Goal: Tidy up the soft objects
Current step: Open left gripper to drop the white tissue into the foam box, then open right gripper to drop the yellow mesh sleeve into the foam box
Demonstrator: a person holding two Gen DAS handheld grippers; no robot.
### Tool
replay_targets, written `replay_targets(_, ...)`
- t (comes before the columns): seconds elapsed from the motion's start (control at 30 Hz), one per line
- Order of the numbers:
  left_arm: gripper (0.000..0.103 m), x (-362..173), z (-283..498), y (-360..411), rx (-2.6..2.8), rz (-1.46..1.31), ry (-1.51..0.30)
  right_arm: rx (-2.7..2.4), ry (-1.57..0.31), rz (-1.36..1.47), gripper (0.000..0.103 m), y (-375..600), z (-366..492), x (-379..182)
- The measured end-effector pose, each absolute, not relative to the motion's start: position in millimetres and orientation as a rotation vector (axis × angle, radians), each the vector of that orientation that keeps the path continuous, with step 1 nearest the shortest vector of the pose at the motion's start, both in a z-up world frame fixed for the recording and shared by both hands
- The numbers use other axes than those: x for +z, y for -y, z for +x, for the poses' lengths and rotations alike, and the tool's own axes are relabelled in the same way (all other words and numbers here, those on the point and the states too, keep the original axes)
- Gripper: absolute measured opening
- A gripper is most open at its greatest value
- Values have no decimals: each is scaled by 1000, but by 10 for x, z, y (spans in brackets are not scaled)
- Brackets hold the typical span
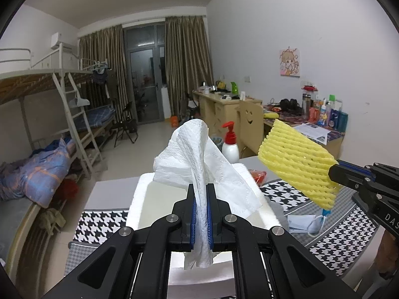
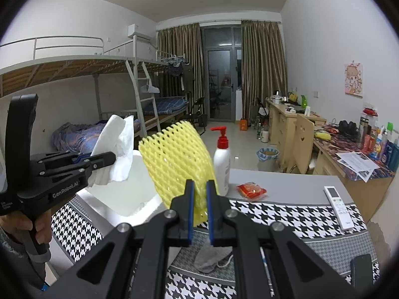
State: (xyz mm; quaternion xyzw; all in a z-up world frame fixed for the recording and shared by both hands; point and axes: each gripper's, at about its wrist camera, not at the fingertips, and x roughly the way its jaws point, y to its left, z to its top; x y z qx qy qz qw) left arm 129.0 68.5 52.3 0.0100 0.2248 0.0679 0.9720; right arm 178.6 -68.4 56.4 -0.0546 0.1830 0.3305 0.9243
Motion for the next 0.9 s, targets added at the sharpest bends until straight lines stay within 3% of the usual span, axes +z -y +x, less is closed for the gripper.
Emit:
replay_targets(0.1, 10, 499, 1299, -732, 132, 18, -463, 677, -383, -119, 12, 624, 1798, 551)
replay_targets(0.13, 17, 492, 1303, -752, 133, 19, -468, 678, -386, -121, 12, 607, 1798, 550)
replay_targets(0.23, 57, 492, 1283, -827, 133, -4, -470, 677, -389, -124, 12, 553, 1802, 548)
replay_targets(0.27, 65, 499, 1261, -859, 144, -12, -460, 679, -390, -124, 12, 558, 1803, 548)
replay_targets(0.4, 67, 537, 1199, -935, 160, -19, -438, 678, -392, -130, 12, 486, 1814, 567)
replay_targets(0.47, 79, 549, 1156, -980, 166, -26, -424, 680, -390, -134, 12, 449, 1803, 581)
replay_targets(0.53, 84, 560, 1116, -1008, 180, -33, -405, 687, -387, -138, 12, 406, 1789, 596)
replay_targets(0.9, 96, 583, 936, -1217, 232, -54, -370, 720, -401, -167, 12, 156, 1793, 622)
